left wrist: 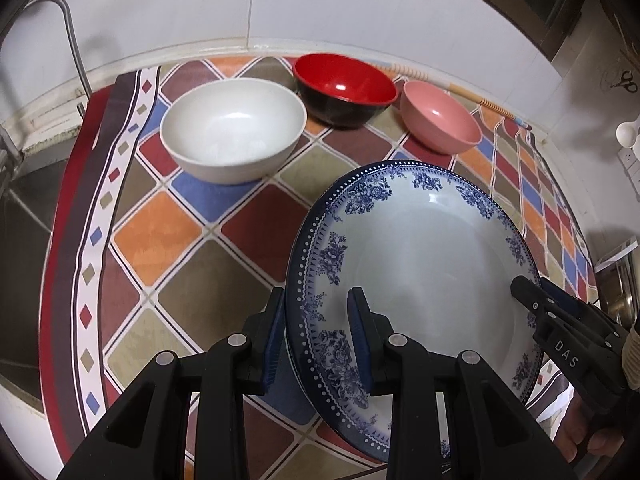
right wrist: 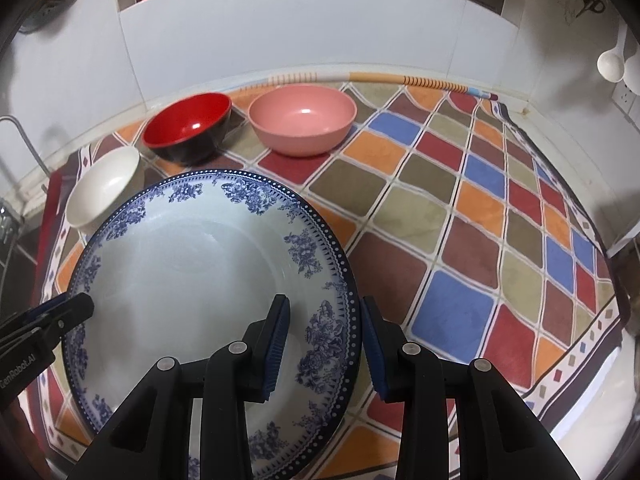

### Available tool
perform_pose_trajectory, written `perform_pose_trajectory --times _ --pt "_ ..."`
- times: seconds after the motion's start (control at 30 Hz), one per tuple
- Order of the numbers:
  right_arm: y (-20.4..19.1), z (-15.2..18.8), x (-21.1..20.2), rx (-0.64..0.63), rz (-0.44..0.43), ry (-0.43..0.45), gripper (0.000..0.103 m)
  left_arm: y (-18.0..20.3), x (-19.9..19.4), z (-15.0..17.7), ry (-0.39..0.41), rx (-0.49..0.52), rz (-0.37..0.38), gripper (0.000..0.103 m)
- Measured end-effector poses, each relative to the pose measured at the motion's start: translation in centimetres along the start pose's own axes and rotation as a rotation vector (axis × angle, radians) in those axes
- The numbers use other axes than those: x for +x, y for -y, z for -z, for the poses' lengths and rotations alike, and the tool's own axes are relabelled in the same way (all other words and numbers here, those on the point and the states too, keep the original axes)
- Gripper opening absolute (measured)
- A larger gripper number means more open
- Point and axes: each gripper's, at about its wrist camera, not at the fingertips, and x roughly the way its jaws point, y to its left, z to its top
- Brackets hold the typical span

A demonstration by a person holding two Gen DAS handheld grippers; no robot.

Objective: Organize plates and bowls
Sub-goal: 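Lower the small plate onto the stack and open both grippers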

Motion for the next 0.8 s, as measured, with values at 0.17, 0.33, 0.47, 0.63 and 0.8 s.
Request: perform_pose_trajectory --times 0.17,0.33,0.47,0.63,0.8 --pt "0.1 0.5 0.8 0.003 -0.003 -0.024 0.037 0.1 0.8 0.2 -0.025 0.002 -0.004 0.031" --pt "0.2 0.6 1.4 0.010 -0.006 -0.047 0.037 0.2 1.4 0.2 -0.040 0.006 -0.011 0.031" --pt "0.1 0.5 1.8 0.015 -0.007 -0.063 0.037 0.2 1.8 0.2 -0.052 0.005 -0.015 0.031" --pt "0.2 0.5 2.2 0.013 -0.007 -0.075 0.037 0.2 1.9 0.2 -0.053 0.004 -0.022 0.031" --pt "0.0 0.5 2.5 0.013 -0.014 -0.085 0.037 0.2 2.0 0.2 -0.052 0.008 -0.027 0.031"
